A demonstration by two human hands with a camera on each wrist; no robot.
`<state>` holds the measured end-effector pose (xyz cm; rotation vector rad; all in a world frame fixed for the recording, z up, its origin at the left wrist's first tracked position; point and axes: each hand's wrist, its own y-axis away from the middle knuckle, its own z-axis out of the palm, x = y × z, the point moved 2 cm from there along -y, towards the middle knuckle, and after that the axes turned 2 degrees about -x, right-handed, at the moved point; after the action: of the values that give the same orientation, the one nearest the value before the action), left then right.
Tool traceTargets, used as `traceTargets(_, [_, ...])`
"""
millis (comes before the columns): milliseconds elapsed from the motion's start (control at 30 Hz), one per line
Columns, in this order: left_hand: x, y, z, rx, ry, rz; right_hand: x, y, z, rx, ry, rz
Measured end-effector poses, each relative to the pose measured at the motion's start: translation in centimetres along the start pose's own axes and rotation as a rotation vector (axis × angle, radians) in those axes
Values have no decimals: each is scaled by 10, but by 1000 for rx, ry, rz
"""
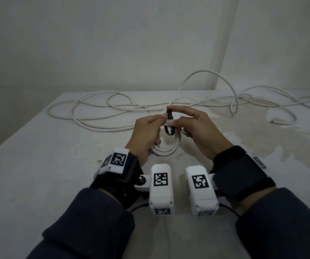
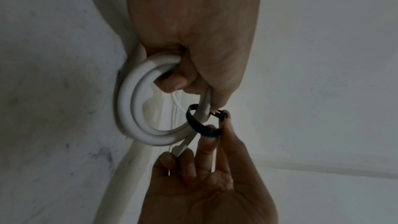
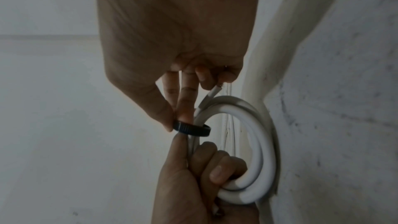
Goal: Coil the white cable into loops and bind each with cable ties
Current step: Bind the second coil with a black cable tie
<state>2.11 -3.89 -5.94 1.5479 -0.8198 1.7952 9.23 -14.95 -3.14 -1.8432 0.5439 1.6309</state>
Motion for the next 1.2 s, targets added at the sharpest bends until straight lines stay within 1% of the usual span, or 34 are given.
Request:
traceTargets(400, [1,1,1,-3,-17,13,1,-1,0,30,-10,2])
traceTargets(567, [2,1,3,16,-48,33,0,-1,1,65,-65,-21])
traceTargets(733, [4,5,5,9,-91,60,0,-1,3,81,-60,-50])
traceTargets(900, [8,6,6,2,-102,66,-3,2,6,75,-34,-80])
traceTargets(1200, [4,2,4,13,-104,74,-5,4,4,70,-9,-65])
